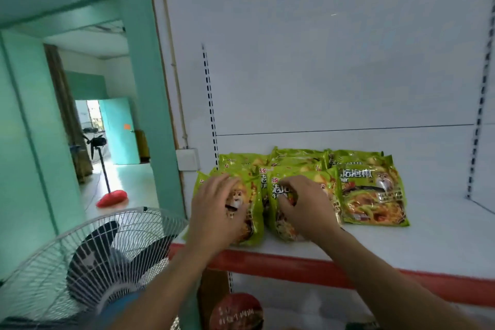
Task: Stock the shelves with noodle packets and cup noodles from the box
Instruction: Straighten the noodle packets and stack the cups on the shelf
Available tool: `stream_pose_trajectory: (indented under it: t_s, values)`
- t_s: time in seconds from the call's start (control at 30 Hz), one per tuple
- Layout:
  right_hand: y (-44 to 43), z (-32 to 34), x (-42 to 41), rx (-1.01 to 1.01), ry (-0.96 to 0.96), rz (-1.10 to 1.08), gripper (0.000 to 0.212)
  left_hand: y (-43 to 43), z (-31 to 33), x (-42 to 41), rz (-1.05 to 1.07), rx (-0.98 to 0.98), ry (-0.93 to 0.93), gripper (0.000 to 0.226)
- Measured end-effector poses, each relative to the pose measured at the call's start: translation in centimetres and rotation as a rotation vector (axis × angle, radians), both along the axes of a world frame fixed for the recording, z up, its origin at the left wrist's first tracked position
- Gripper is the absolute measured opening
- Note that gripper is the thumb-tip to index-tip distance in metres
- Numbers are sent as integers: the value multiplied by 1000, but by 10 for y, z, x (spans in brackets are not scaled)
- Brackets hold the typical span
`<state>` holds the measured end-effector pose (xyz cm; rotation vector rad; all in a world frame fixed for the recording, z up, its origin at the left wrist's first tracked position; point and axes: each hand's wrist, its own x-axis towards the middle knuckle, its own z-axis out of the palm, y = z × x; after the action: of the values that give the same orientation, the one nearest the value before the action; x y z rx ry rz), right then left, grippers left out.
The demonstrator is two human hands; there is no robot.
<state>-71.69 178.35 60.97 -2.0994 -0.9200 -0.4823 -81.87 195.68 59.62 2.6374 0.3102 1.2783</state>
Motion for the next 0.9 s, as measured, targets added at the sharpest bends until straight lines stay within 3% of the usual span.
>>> stream_pose_trajectory:
  t_s: [0.13, 0.23, 0.3, 0.47, 0.63, 0.9]
  values:
    - [34, 8, -5, 8, -41, -92, 33, 54, 5, 14, -8, -134, 16, 94]
    - [52, 7, -14, -5, 7, -118, 37, 78, -1, 17, -79, -456, 62, 128]
    - [61, 7, -21, -15, 54, -131, 44, 86, -3, 20, -183, -714, 110, 137]
    - [80, 5, -30, -18, 220, -105, 74, 93, -7, 27, -444, -970, 78, 115]
    - [99, -9, -40, -24, 337, -42, 117, 102, -13, 28, -529, -995, 10, 103]
    - [113, -20, -33, 57, 245, 23, 118, 109, -13, 36, -469, -934, -30, 103]
